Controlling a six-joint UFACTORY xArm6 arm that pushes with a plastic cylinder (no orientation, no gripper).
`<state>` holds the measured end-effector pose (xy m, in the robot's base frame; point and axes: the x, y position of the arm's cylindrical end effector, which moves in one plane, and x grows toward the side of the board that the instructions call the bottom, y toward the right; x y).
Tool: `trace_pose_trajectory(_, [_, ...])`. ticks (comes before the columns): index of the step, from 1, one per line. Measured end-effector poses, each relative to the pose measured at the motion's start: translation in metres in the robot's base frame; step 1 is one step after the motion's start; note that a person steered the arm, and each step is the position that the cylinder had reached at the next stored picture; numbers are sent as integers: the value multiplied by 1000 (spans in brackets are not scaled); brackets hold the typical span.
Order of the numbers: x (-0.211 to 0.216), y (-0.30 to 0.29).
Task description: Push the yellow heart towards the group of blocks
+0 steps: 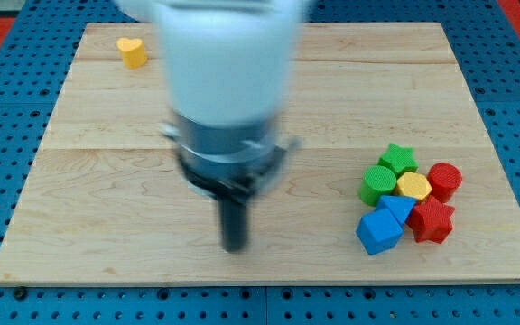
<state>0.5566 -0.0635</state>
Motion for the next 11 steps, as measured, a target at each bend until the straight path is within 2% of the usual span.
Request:
trace_pose_trajectory(1, [-78, -88])
trace_pose_trajectory(2, [-108, -137])
trace_pose_trajectory(3, [-108, -137])
trace_pose_trajectory(4, [-139, -222])
trace_pose_trajectory(5, [-176, -241])
trace_pose_trajectory(6, [-254, -241])
trace_pose_trajectory(7, [-313, -230])
trace_pose_trajectory(8, [-299, -132])
trace_pose_trajectory(9, [-260, -17])
trace_pose_trajectory(10, [-259, -41])
trace_pose_trajectory(11, [-260, -27])
